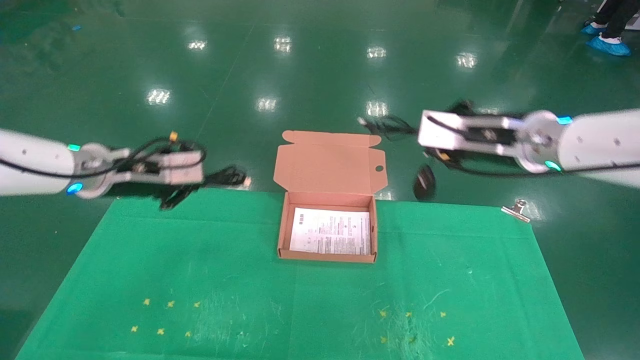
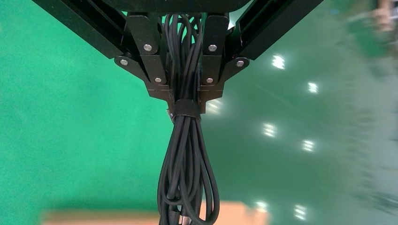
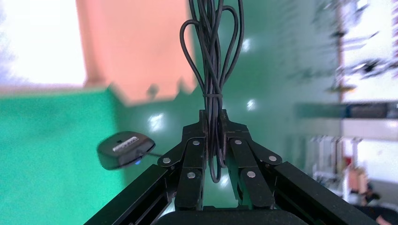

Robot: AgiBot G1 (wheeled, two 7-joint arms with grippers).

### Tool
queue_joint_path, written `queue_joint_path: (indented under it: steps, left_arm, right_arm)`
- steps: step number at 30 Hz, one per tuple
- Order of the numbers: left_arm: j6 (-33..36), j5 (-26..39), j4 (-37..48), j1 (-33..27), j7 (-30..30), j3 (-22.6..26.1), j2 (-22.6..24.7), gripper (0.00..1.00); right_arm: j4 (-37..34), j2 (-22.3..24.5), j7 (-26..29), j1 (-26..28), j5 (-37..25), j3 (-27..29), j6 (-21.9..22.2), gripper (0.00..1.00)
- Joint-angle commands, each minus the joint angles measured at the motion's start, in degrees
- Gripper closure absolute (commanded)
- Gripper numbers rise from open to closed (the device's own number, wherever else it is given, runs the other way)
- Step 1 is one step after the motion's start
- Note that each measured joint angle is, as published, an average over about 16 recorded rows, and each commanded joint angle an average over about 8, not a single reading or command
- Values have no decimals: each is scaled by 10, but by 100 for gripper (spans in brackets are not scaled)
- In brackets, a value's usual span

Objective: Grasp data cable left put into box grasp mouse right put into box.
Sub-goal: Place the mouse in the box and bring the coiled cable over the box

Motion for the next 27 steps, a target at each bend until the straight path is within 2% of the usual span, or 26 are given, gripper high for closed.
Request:
queue_joint_path:
  steps: [1,14,20,27]
  left_arm:
    - [-21,9,-24,-4,-15,-4,3,100]
    - [-110,56,-4,-35,-32,-10,56,100]
    - [-128,61,14,-46,-30,-13,68,100]
    - [-129,61,18,-47,-28,-13,69,100]
  right_arm:
    - [-10,-18,-4,14,7,5,13,100]
    - [-143,-143,-93,97,70,14,70,100]
    - [-181,-168,-127,116,97,21,80,100]
    - [-197,-175,-138,116,107,22,83,100]
